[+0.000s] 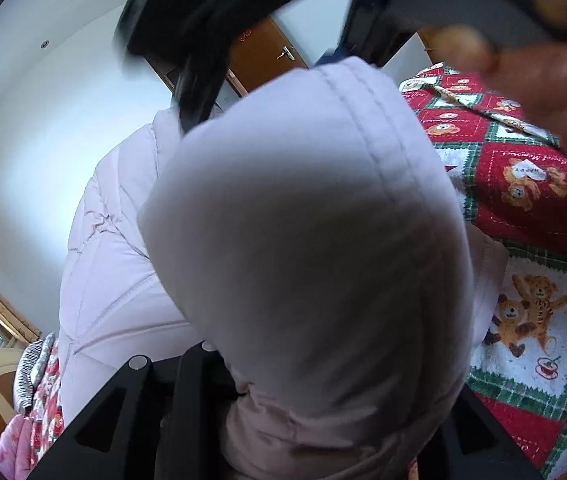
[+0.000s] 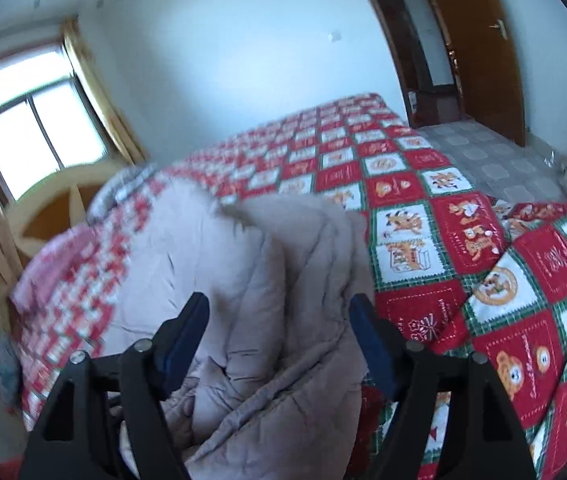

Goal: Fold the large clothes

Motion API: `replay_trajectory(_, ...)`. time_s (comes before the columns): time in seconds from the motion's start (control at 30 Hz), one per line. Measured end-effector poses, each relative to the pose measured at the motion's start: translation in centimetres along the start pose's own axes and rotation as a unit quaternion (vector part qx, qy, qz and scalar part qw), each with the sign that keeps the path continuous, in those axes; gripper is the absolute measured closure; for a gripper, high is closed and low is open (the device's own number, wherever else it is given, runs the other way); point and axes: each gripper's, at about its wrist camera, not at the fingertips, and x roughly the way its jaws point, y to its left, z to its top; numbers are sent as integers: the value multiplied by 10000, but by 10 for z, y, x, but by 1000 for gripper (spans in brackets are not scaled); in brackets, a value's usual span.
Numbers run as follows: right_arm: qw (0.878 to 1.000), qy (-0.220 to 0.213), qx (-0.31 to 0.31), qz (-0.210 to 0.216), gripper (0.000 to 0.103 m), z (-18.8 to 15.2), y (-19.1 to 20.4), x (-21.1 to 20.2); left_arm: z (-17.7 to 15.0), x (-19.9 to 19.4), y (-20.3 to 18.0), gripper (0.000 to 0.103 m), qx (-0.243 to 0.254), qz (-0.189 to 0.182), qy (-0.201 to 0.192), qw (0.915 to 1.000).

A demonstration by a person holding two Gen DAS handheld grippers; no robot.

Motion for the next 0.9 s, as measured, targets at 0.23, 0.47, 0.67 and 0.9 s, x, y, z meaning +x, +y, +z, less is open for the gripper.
replay_trajectory(0.23,9974,637,7,337,80,-5,-4,49,-9,-52,32,64,-163,-614,-299,9975)
replay_trajectory(0.47,9954,524,592,539,82,-16,-30,64,-37,-118,118,49,-1167,-1763,-865,9736)
replay_trajectory(0.67,9932,376,944,565,82,-33,-34,60,-47,-63,248,36,-3473,-1099,-738,9284)
replay_trajectory(0.9,9903,548,1144,572,83,-31,-38,66,-13,39,214,36,-3196,-851,127,9436)
